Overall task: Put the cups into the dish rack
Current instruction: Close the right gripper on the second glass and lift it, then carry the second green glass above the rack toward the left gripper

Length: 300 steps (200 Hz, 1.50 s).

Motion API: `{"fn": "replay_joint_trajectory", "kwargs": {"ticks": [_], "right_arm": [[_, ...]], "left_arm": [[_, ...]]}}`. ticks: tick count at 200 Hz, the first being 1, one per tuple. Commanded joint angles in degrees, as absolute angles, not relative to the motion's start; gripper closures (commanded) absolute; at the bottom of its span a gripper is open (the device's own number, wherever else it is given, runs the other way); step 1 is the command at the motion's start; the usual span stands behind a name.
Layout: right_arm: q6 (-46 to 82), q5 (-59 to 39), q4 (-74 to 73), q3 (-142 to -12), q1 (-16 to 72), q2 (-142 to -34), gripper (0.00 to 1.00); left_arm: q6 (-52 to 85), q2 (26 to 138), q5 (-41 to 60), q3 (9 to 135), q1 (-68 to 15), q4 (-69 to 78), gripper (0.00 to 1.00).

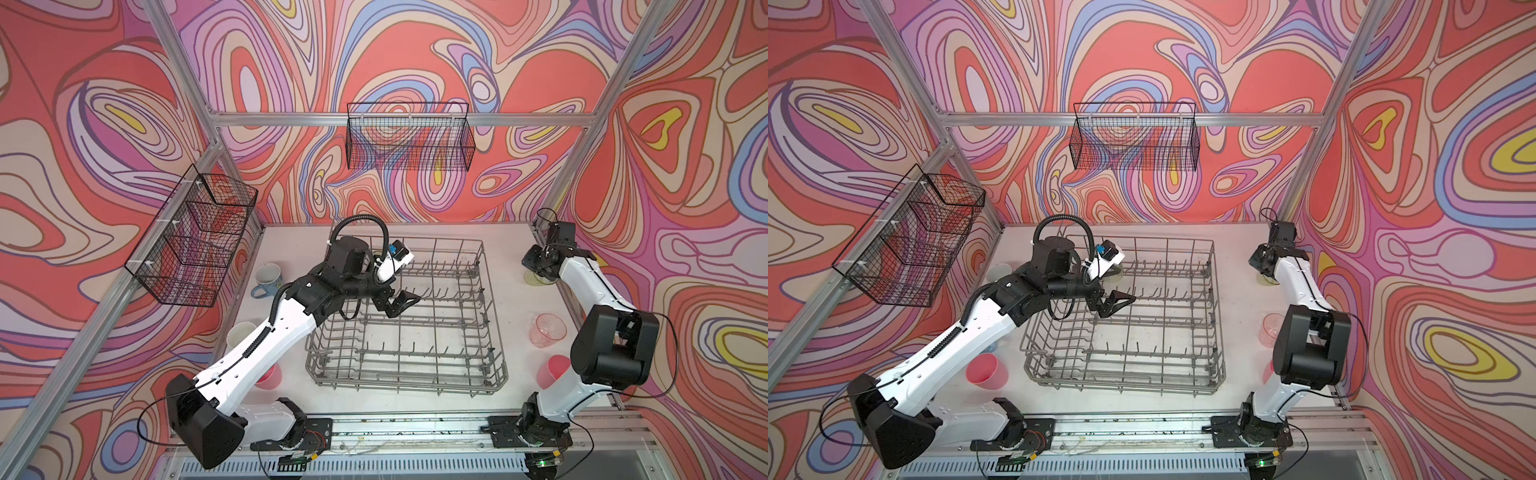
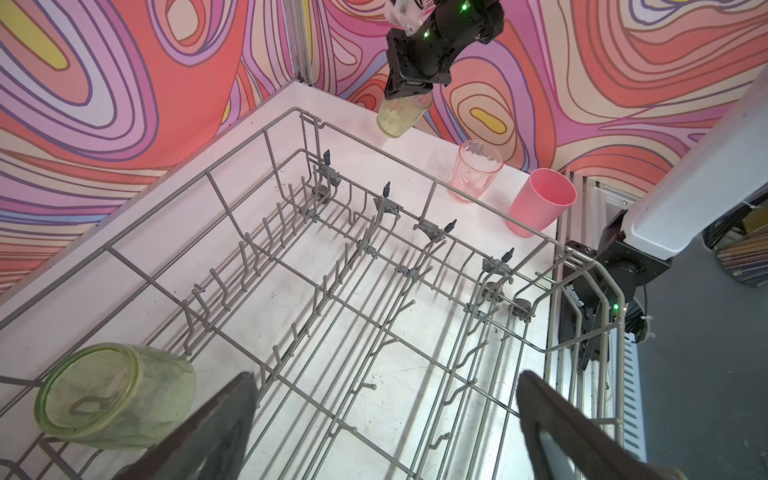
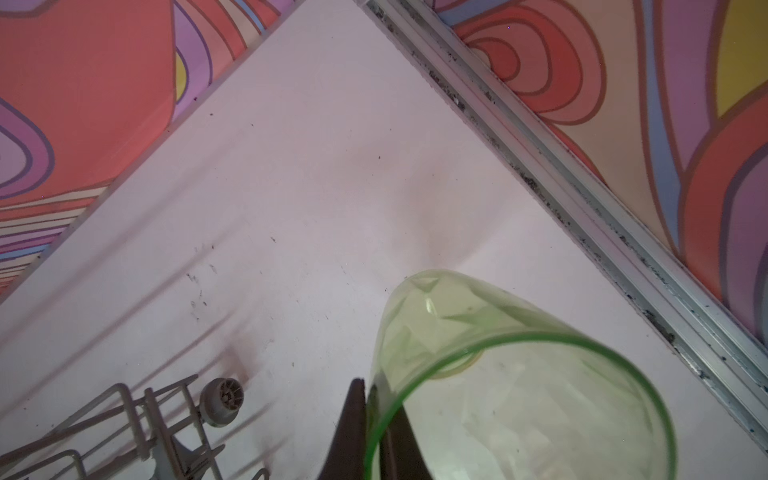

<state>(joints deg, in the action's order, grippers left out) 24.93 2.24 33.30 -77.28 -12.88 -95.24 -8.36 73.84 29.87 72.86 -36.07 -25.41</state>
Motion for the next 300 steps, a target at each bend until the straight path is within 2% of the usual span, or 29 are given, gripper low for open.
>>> {"fn": "replay_joint_trajectory", "kwargs": {"ticks": [1, 91, 141, 201, 250, 300], "right_arm": [[24.8, 3.2, 34.1, -80.8, -11.7, -92.3, 1.00], [22.2, 8.7, 31.2, -84.3, 0.7, -81.8, 1.00], [22.2, 3.8, 23.1, -80.7, 7.5, -78.1, 1.00], [21.4, -12.0, 9.7, -76.4, 11.0, -78.7, 1.00], [18.5, -26.7, 0.7, -73.4, 11.5, -81.1, 1.00], [16.7, -38.3, -6.8, -70.9, 11.8, -82.9, 1.00]], "left_arm": [[-8.0, 74.2, 29.1, 72.3, -36.5, -23.6, 0.01], [-6.3, 73.6, 26.8, 71.8, -36.5, -22.1, 0.01], [-7.6, 73.8, 21.9, 71.5, -36.3, -22.7, 0.01], [-3.2, 74.4, 24.4, 71.5, -31.1, -20.1, 0.01], [6.9, 75.5, 32.5, 70.5, -21.4, -12.6, 0.04], [8.1, 76.2, 29.3, 70.4, -20.3, -12.1, 0.04]]}}
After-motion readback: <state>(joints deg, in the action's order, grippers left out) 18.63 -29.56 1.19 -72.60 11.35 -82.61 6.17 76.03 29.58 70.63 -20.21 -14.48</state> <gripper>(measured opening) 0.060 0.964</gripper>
